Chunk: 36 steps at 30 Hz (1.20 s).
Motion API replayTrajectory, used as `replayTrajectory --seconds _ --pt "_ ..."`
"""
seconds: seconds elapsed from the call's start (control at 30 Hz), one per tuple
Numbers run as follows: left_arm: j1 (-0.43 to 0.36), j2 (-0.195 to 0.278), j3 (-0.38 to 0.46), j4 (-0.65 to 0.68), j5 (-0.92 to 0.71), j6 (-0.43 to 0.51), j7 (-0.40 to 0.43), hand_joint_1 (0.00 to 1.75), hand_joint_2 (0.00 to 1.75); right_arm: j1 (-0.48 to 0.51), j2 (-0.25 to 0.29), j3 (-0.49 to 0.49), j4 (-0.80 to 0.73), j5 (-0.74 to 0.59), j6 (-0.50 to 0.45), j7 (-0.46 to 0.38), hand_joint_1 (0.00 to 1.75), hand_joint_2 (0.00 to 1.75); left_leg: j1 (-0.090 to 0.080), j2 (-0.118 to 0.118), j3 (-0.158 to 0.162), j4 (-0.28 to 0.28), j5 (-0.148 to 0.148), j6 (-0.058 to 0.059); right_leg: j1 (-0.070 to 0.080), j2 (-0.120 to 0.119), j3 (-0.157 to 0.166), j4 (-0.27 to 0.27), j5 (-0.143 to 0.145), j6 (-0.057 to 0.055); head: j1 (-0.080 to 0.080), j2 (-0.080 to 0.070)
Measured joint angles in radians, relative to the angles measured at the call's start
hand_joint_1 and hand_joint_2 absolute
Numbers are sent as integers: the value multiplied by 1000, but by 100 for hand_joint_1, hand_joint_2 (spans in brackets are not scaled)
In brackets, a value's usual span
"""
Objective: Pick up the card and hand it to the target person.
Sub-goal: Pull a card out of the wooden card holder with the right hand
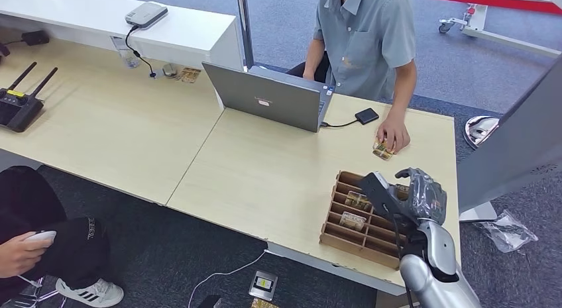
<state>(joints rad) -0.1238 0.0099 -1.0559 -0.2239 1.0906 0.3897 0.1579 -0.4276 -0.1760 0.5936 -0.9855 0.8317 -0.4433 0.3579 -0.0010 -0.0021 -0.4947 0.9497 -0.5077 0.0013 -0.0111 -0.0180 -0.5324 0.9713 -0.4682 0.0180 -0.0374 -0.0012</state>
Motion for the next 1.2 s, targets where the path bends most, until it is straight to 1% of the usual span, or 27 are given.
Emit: replayTrajectory --seconds 0.47,0.57,0.73,0.8,1.03,1.2 --pt "1 7 0 0 -1 -16 -1 0 0 27 -14 -27 -28 17 6 14 94 175 0 0 0 0 0 0 0 0 0 0 0 0 0 0" --pt "1 7 0 0 -1 -16 -1 0 0 30 -16 -30 -29 17 6 15 100 175 0 0 0 0 0 0 0 0 0 0 0 0 0 0" --pt "1 7 0 0 -2 -20 -4 0 0 34 -19 -33 -33 19 6 15 117 175 0 0 0 0 0 0 0 0 0 0 0 0 0 0" --pt "1 8 0 0 -4 -23 -5 0 0 35 -19 -34 -35 21 6 15 120 175 0 0 0 0 0 0 0 0 0 0 0 0 0 0" --pt "2 12 0 0 -6 -36 -7 0 0 42 -19 -43 -45 29 6 15 119 175 0 0 0 0 0 0 0 0 0 0 0 0 0 0" --pt "2 13 0 0 -7 -40 -8 0 0 45 -20 -51 -52 34 5 14 123 175 0 0 0 0 0 0 0 0 0 0 0 0 0 0"
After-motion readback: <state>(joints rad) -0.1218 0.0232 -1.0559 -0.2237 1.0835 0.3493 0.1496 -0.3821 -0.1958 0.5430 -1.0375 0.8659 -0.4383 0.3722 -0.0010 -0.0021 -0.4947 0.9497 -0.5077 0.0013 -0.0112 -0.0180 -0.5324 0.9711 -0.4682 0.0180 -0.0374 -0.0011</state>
